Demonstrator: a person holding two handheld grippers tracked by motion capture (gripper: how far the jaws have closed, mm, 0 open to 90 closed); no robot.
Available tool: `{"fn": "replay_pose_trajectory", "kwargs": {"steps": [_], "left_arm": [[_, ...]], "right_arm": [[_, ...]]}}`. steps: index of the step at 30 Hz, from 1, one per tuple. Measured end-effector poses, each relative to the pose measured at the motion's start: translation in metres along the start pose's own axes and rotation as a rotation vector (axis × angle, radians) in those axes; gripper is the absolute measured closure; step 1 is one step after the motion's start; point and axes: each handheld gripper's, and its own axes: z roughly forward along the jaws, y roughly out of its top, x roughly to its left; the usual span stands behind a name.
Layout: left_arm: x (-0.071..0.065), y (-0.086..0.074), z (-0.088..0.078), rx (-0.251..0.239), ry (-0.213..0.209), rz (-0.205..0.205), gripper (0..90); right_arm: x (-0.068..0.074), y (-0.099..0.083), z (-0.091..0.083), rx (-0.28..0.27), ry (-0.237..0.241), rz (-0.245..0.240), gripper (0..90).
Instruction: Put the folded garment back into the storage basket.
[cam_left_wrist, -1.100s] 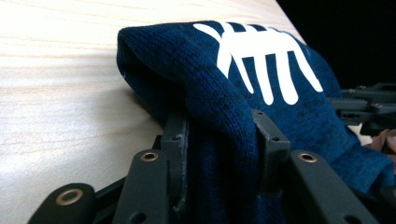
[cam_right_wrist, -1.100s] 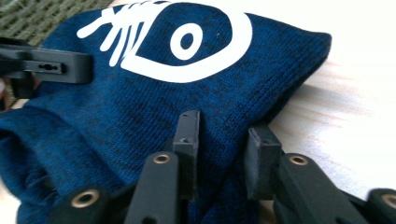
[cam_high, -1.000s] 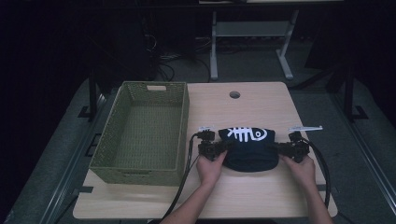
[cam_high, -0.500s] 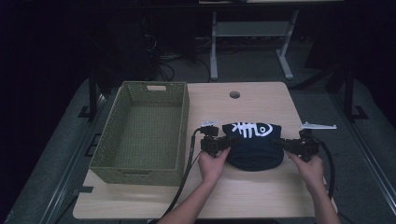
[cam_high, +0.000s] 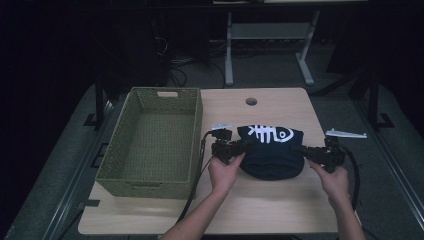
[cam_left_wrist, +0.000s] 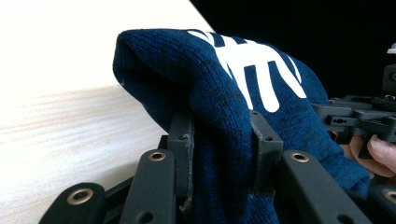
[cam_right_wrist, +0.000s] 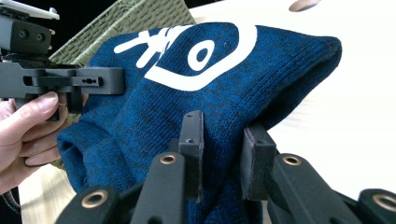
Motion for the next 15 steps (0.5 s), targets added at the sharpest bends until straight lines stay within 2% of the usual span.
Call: {"fn": "replay_pose_trajectory", "kwargs": {"steps": [3, 6, 15], "left_arm": [[-0.002, 0.003, -0.004, -0.006, -0.01, 0.003, 67.0], [-0.005, 0.01, -0.009, -0.014, -0.014, 0.024, 67.0], [-0.01, 0.02, -0.015, -0.027, -0.02, 0.033, 66.8]], "right_arm": [[0.004, 0.003, -0.003, -0.009, 0.003, -0.003, 73.4], [0.008, 0.009, -0.007, -0.022, 0.016, -0.006, 73.4], [0.015, 0.02, -0.012, -0.041, 0.027, -0.006, 73.4]]}}
